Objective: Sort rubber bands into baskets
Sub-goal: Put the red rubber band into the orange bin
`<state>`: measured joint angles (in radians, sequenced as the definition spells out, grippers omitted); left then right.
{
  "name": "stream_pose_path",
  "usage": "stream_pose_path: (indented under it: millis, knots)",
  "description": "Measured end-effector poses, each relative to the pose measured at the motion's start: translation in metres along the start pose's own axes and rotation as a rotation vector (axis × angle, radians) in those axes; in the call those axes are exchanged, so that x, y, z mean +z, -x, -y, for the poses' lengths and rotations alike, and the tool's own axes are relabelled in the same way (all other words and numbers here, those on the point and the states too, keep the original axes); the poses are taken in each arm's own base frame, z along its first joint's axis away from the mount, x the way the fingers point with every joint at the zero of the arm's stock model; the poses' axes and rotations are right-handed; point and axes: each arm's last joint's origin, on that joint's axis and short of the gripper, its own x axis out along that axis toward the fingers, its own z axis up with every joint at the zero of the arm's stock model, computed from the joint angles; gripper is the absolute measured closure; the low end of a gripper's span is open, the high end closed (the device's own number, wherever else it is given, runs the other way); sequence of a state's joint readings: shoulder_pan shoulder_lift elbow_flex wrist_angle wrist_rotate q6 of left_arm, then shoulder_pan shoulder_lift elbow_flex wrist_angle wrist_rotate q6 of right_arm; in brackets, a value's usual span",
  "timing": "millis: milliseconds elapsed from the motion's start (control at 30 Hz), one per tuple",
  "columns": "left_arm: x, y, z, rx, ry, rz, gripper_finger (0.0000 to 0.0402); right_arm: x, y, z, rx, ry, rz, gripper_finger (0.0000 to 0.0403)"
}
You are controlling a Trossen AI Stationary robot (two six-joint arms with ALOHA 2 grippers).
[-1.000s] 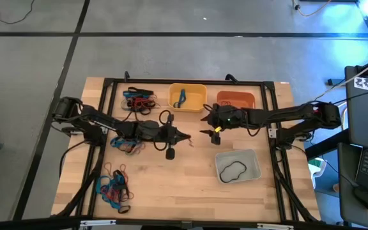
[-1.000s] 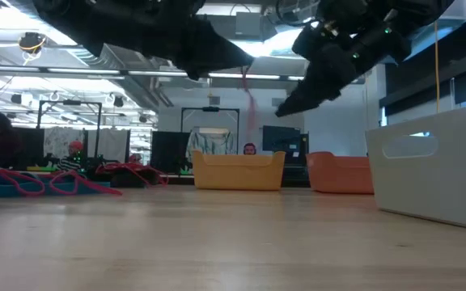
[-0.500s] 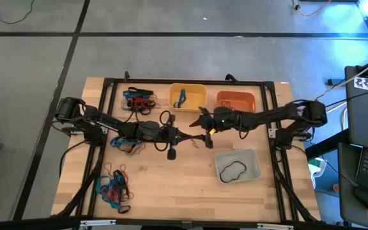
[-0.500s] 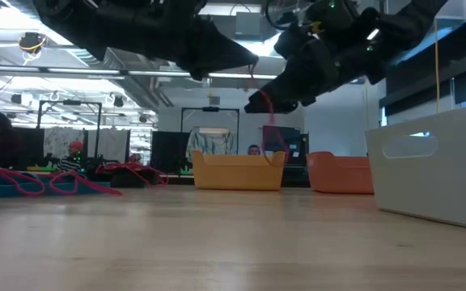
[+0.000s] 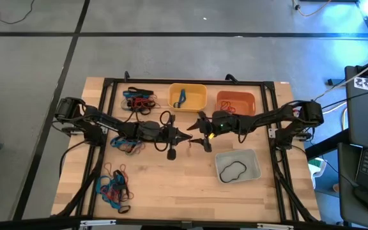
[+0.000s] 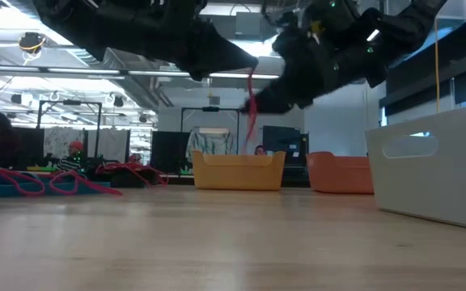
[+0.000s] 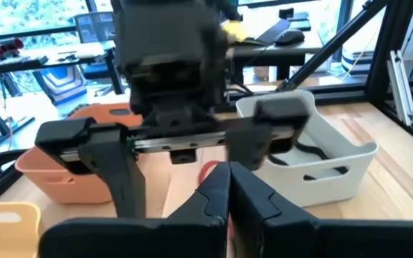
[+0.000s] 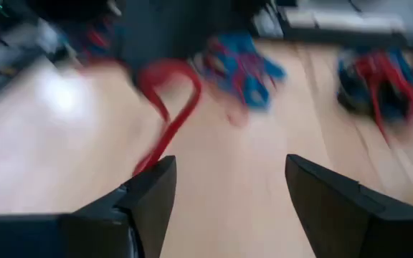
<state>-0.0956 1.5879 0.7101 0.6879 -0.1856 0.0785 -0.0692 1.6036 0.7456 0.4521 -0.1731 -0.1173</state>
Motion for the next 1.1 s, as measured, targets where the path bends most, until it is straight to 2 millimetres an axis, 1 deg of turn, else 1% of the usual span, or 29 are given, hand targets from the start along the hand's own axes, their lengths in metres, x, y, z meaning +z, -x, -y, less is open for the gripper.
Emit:
stream_pose_path:
  millis: [67, 167, 233, 333, 400, 533, 600, 700, 800, 900, 1100]
  knots:
    - [-0.002, 0.0, 0.0, -0.001, -0.003, -0.018, 0.0401, -0.004, 0.004, 0.004, -0.057, 0.005, -0.073, 0.0142]
    - [-0.002, 0.0, -0.001, 0.001, -0.004, -0.024, 0.0401, 0.0, 0.01, 0.004, -0.07, -0.003, -0.143, 0.0142]
    - [-0.002, 0.0, -0.002, 0.006, -0.001, -0.016, 0.04, 0.003, 0.012, 0.003, -0.06, -0.001, -0.138, 0.0142]
    - [-0.001, -0.001, -0.004, 0.013, 0.001, -0.011, 0.04, 0.008, 0.011, -0.003, 0.034, 0.004, -0.08, 0.0142]
    - [-0.002, -0.001, -0.004, 0.015, 0.002, -0.016, 0.04, 0.01, 0.011, -0.006, 0.06, 0.01, -0.062, 0.0142]
    - [-0.003, -0.001, -0.004, 0.012, 0.022, -0.034, 0.04, 0.006, 0.011, -0.007, 0.028, 0.006, -0.116, 0.0142]
    - [-0.007, 0.0, -0.002, 0.007, 0.03, -0.077, 0.04, 0.0, 0.011, -0.007, 0.03, -0.002, -0.172, 0.0142]
    - [-0.014, 0.001, 0.0, -0.003, 0.025, -0.142, 0.04, -0.014, 0.005, -0.009, 0.082, -0.018, -0.247, 0.0142]
    - [-0.017, 0.002, 0.003, -0.014, 0.016, -0.176, 0.04, -0.024, -0.007, -0.016, 0.179, -0.022, -0.259, 0.0142]
    - [-0.018, 0.002, 0.005, -0.021, 0.012, -0.188, 0.04, -0.036, -0.02, -0.025, 0.212, 0.017, -0.279, 0.0142]
    - [-0.02, 0.003, 0.006, -0.024, 0.008, -0.207, 0.04, -0.043, -0.04, -0.032, 0.228, 0.045, -0.311, 0.0142]
